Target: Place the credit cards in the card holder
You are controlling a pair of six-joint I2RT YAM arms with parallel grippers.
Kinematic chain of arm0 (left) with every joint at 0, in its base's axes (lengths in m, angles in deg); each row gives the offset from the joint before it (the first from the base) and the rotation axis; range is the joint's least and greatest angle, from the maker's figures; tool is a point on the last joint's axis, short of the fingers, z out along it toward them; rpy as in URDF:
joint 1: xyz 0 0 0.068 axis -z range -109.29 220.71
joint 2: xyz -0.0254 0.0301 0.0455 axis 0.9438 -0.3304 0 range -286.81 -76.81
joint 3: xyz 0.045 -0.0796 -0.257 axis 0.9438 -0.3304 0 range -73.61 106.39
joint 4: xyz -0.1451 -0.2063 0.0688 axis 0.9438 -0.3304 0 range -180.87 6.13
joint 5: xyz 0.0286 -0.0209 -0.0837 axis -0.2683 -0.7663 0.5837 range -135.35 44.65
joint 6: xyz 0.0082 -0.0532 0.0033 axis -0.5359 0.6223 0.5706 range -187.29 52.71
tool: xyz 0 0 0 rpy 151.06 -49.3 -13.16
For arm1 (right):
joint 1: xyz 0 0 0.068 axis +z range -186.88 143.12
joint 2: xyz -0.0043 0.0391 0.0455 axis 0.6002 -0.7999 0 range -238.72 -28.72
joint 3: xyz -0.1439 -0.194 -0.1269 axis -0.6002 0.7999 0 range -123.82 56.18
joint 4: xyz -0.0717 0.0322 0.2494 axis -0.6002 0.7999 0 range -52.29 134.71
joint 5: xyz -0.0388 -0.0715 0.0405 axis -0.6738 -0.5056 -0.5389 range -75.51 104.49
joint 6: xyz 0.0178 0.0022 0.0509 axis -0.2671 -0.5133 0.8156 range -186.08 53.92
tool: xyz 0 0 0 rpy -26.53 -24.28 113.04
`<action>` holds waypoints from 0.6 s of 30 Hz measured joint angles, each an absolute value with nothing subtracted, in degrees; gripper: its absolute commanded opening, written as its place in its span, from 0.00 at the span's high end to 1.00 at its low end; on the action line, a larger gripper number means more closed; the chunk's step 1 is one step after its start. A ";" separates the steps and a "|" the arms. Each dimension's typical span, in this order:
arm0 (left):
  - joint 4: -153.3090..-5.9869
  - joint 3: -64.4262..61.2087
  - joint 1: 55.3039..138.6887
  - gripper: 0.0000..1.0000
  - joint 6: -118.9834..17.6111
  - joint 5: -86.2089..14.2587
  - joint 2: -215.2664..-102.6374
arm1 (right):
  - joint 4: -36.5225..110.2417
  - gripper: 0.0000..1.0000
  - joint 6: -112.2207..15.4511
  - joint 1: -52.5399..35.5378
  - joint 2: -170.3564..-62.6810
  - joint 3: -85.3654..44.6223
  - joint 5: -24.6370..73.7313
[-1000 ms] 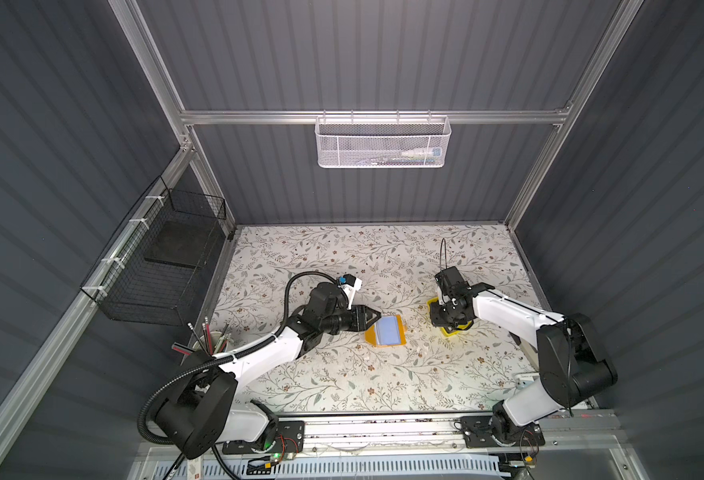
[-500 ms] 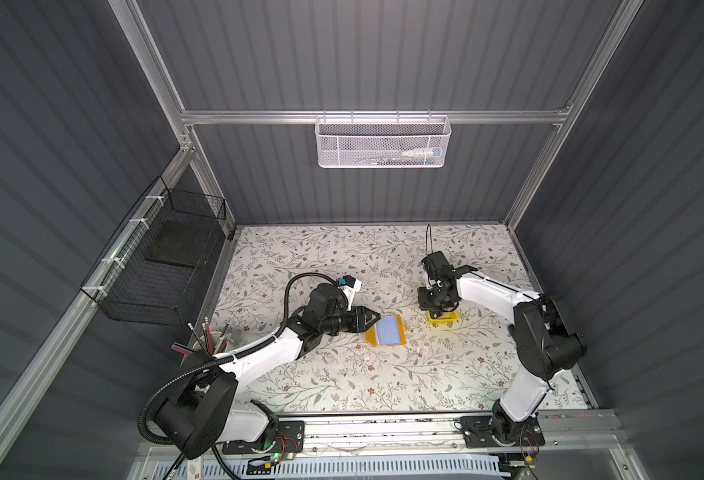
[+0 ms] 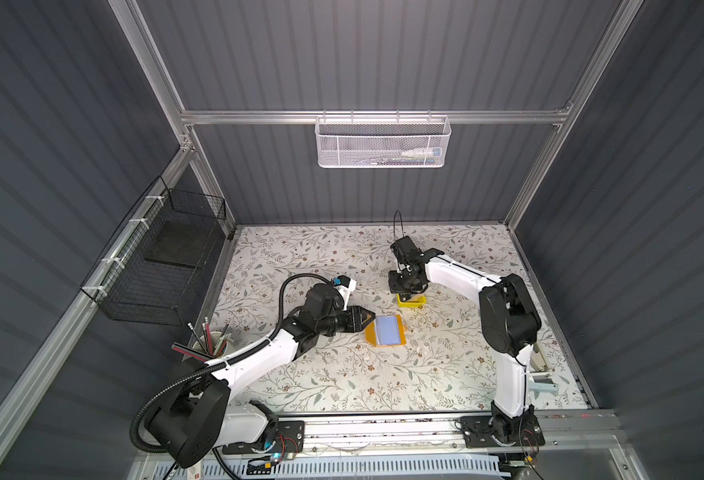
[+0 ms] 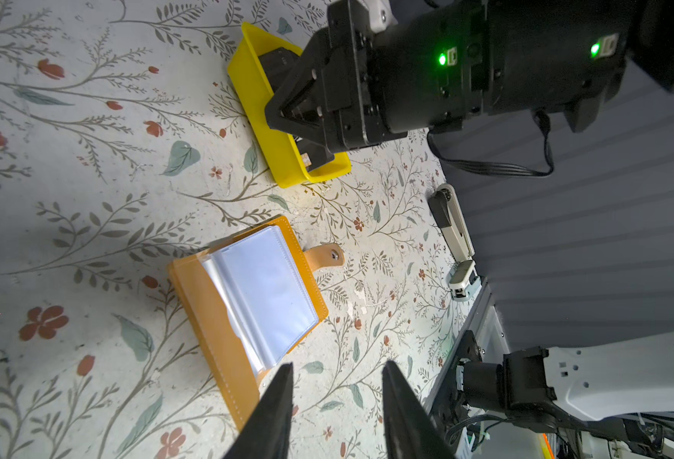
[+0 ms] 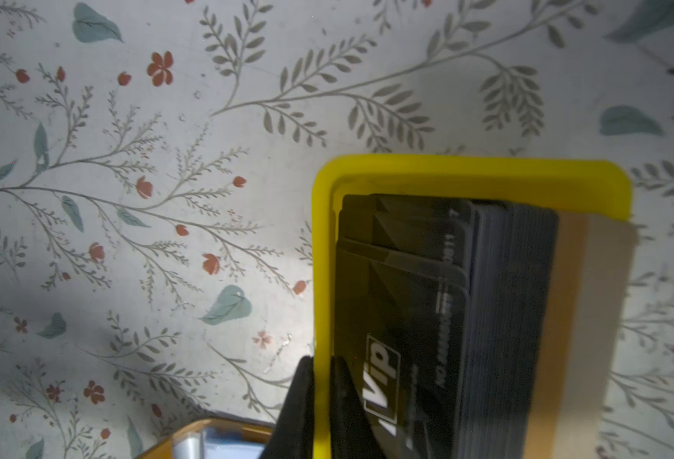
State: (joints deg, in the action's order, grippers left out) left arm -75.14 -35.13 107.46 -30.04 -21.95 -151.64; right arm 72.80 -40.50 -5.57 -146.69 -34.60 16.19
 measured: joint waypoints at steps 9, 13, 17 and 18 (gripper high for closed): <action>-76.01 -35.11 107.35 0.60 -29.19 -21.93 -151.83 | 74.00 0.77 -35.89 -2.16 -151.50 -41.64 17.94; -76.67 -35.09 107.35 0.60 -29.19 -21.80 -152.97 | 73.94 0.74 -35.26 -2.19 -151.35 -42.14 18.24; -78.00 -34.65 107.35 0.61 -29.23 -21.82 -154.35 | 73.13 0.75 -35.52 -2.23 -149.23 -41.05 18.24; -78.35 -34.37 107.35 0.62 -29.21 -21.82 -154.74 | 72.60 0.75 -35.74 -2.23 -147.94 -39.96 18.24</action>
